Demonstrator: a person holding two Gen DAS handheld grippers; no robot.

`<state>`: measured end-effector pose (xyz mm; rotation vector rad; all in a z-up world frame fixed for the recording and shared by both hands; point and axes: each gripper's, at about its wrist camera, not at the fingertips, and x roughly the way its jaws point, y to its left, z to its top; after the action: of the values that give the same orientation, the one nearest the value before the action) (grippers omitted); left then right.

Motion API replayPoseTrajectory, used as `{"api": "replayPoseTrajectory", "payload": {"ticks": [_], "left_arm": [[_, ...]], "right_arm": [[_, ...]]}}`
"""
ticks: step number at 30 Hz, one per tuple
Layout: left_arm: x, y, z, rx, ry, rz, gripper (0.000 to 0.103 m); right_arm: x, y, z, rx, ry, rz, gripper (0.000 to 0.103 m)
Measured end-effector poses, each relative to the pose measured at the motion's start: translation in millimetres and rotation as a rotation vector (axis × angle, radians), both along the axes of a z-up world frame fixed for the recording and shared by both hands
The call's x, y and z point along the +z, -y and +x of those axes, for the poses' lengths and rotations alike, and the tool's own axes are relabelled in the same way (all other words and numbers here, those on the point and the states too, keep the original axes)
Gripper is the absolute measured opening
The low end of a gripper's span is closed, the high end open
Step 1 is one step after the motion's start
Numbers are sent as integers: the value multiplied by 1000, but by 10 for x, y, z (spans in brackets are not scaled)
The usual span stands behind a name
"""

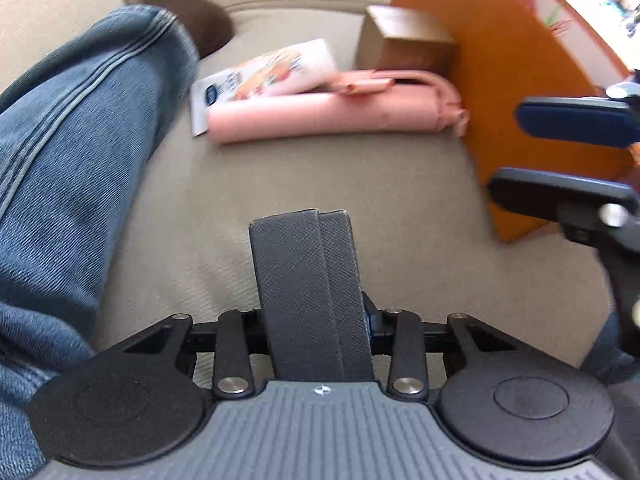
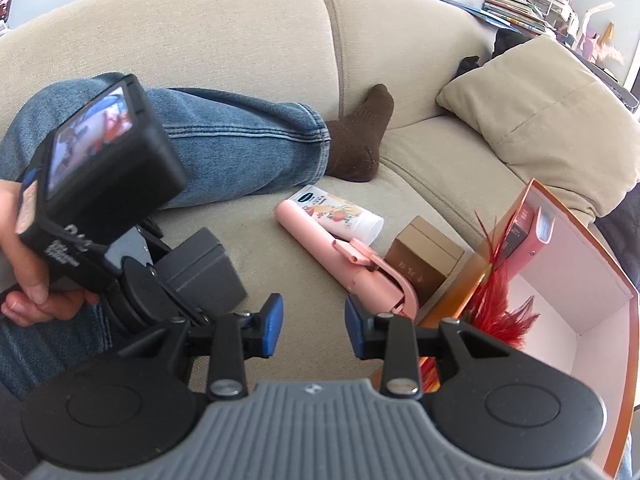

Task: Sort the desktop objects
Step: 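Grasp the Vaseline tube with the right tool while the left tool holds the black box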

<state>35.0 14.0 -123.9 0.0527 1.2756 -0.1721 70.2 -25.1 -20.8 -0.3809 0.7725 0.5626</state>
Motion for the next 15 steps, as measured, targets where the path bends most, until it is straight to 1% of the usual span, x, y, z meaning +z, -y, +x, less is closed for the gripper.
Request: {"api": "replayPoseTrajectory", "payload": {"ticks": [4,5,7,9,11,13,14,15], "left_arm": [[49,-173,6,26,4,-52,45],[75,-212,3,35,7,-73,52],[145,-267,0,46,19,-102,55],[216,-355,5,61,24,-109,59],[249,-436,12,80,9,-121,61],[217,-459,12,105,-20,-127,61],[214,-467,3,115,-19,-125,61],[214,-448,-11,119,-14,-115,58]], "right_arm": [[-4,9,33,-4,-3,-7,36],[-13,6,41,-3,-6,-10,36],[-40,-11,56,2,-16,-18,36],[-68,-41,59,17,-29,-21,35],[-94,-69,55,27,-36,-24,35],[-119,-90,61,31,-50,-21,35],[-133,-102,66,29,-54,-24,35],[-139,-110,70,28,-55,-28,35]]}}
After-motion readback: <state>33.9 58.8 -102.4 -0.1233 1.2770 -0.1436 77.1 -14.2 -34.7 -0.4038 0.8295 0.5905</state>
